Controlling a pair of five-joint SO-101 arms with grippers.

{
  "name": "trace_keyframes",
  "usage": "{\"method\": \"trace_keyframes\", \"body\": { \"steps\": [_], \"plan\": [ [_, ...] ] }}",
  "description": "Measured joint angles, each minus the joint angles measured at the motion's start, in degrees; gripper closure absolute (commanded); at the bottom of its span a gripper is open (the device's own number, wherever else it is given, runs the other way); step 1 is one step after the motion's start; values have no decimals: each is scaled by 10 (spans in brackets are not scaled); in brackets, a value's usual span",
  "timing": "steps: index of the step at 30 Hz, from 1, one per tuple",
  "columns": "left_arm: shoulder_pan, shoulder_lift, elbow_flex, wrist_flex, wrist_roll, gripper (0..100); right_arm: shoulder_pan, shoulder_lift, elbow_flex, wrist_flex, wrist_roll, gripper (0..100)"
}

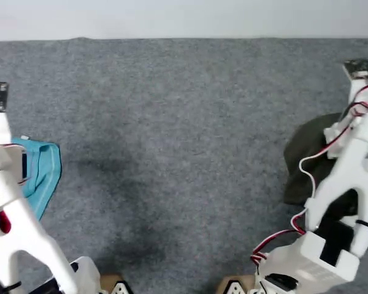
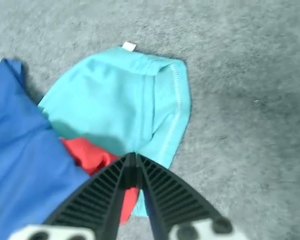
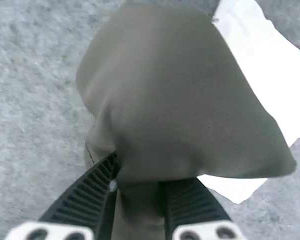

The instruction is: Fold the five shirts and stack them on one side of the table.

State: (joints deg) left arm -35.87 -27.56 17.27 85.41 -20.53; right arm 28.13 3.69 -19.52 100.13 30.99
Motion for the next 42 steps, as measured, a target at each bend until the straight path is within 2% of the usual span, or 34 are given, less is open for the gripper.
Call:
{"method": "trace_keyframes", "body": {
  "steps": [7, 14, 21, 24, 28, 30, 39, 42],
  "plan": [
    [12, 0, 0, -17, 0, 993, 49, 11, 0, -69, 24, 991],
    [12, 0, 0, -18, 0, 993, 92, 98, 0, -150, 25, 991],
    [12, 0, 0, -18, 0, 993, 129, 173, 0, -230, 69, 989],
    [12, 0, 0, -18, 0, 993, 143, 187, 0, -252, 106, 930],
    [12, 0, 19, -18, 0, 993, 147, 190, 0, -237, 128, 736],
    [12, 0, 32, -18, 0, 993, 149, 190, 0, -216, 114, 685],
    [12, 0, 40, -18, 0, 993, 148, 134, -85, -93, 76, 693],
    [12, 0, 40, -18, 0, 993, 127, 129, -87, -49, 75, 826]
  ]
}}
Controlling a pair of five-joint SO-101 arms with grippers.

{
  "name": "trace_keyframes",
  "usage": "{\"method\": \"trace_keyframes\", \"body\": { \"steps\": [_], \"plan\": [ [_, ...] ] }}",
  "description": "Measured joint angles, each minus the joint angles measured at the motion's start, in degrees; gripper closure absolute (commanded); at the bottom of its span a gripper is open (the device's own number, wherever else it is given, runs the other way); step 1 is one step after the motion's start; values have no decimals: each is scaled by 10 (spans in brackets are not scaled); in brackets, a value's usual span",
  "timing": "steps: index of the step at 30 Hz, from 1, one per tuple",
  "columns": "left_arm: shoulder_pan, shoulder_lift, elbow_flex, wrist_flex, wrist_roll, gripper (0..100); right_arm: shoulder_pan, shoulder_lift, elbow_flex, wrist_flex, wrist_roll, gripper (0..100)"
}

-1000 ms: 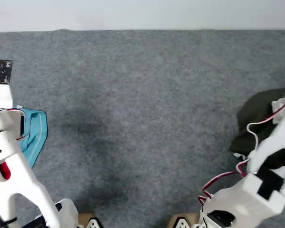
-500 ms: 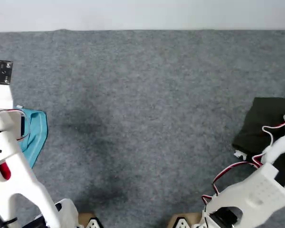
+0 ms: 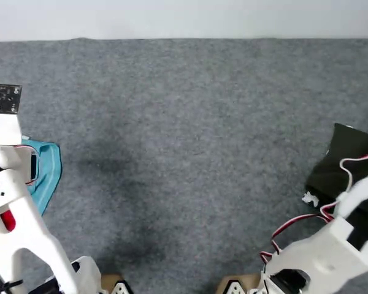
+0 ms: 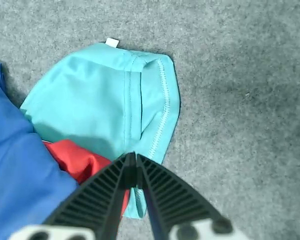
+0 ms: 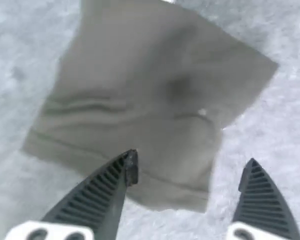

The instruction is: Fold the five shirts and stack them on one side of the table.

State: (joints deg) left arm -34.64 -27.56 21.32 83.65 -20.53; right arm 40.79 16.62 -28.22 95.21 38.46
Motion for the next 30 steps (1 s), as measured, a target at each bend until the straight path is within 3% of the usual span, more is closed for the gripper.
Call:
{"method": "trace_keyframes", "body": {
  "steps": [3, 5, 12, 17, 23, 30],
  "plan": [
    [0, 0, 0, 0, 0, 993, -26, 12, 0, 33, 0, 998],
    [0, 0, 0, 0, 0, 993, -42, 35, 0, 48, 0, 956],
    [0, 0, 0, 0, 0, 993, -68, 127, 0, 53, -88, 988],
    [0, 0, 0, 0, 0, 993, -105, 207, 0, 53, -100, 989],
    [0, 0, 0, 0, 0, 993, -113, 198, 0, 53, -102, 989],
    [0, 0, 0, 0, 0, 993, -113, 90, -2, 19, -102, 989]
  ]
}}
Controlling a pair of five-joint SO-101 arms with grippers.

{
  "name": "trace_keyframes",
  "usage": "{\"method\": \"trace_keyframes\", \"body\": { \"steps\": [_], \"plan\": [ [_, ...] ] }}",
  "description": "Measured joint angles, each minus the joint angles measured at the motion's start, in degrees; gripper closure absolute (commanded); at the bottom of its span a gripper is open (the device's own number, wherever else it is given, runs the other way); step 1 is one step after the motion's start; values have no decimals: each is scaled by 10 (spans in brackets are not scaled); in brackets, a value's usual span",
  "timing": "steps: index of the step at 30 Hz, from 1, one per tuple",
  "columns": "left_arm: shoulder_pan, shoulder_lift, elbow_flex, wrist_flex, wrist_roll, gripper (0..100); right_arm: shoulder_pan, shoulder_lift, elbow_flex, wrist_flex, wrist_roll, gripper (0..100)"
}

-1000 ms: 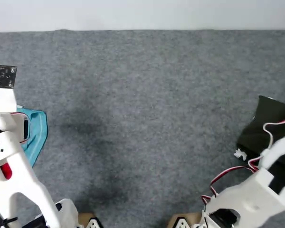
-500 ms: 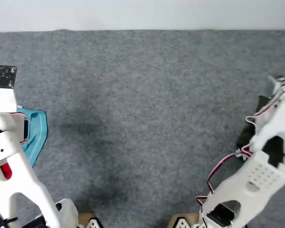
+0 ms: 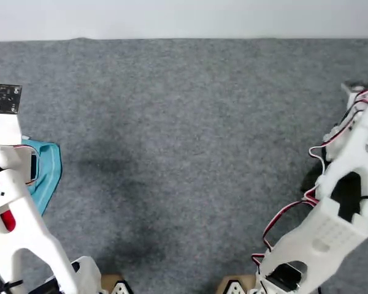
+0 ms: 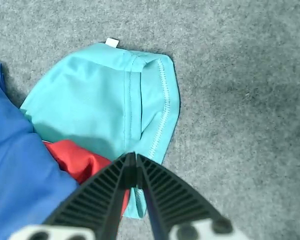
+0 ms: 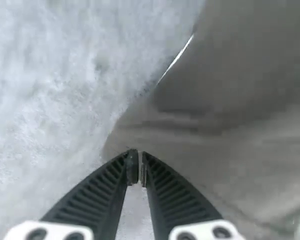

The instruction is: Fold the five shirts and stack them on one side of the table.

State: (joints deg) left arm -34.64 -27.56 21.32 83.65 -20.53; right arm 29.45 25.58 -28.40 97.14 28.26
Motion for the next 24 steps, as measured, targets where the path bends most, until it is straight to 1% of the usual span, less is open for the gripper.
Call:
{"method": "trace_keyframes", "body": {
  "steps": [5, 9, 14, 19, 21, 24],
  "plan": [
    [0, 0, 0, 0, 0, 993, 0, 12, 0, -143, 0, 989],
    [0, 0, 0, 0, 0, 993, 0, 81, 0, -256, 0, 989],
    [0, 0, 9, 0, 0, 993, -10, 163, 0, -360, 0, 989],
    [0, 0, 40, -4, 0, 993, -11, 164, 0, -382, 0, 989],
    [0, 0, 45, -4, 0, 993, -14, 146, 1, -363, 0, 989],
    [0, 0, 45, -4, 0, 993, -15, 89, 1, -304, 0, 989]
  ]
}}
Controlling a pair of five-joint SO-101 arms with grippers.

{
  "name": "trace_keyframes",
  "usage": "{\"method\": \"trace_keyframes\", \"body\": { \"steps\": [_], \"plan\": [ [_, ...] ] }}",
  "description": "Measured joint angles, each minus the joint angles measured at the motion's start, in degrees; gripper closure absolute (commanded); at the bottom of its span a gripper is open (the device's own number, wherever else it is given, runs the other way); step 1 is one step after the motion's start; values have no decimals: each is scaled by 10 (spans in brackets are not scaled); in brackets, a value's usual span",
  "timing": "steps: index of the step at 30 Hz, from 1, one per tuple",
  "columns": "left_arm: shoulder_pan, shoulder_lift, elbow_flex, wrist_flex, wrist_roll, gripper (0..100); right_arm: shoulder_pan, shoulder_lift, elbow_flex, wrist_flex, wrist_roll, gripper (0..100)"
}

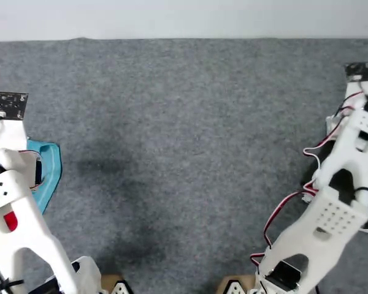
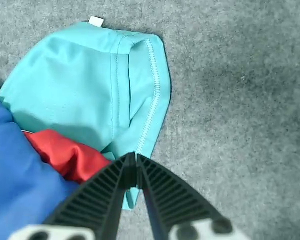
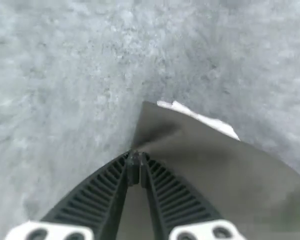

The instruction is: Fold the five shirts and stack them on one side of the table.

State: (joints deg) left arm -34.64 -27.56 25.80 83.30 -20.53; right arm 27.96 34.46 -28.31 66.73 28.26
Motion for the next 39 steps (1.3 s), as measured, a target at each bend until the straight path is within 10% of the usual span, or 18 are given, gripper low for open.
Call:
{"method": "trace_keyframes", "body": {
  "steps": [13, 19, 39],
  "plan": [
    [4, 0, -27, 25, -1, 991, -5, -130, 0, 280, 0, 989],
    [3, 0, -148, 123, -110, 870, -22, -132, 0, 338, 0, 989],
    [-280, 206, -195, -25, -425, 803, -25, -260, 239, 338, 0, 989]
  ]
}}
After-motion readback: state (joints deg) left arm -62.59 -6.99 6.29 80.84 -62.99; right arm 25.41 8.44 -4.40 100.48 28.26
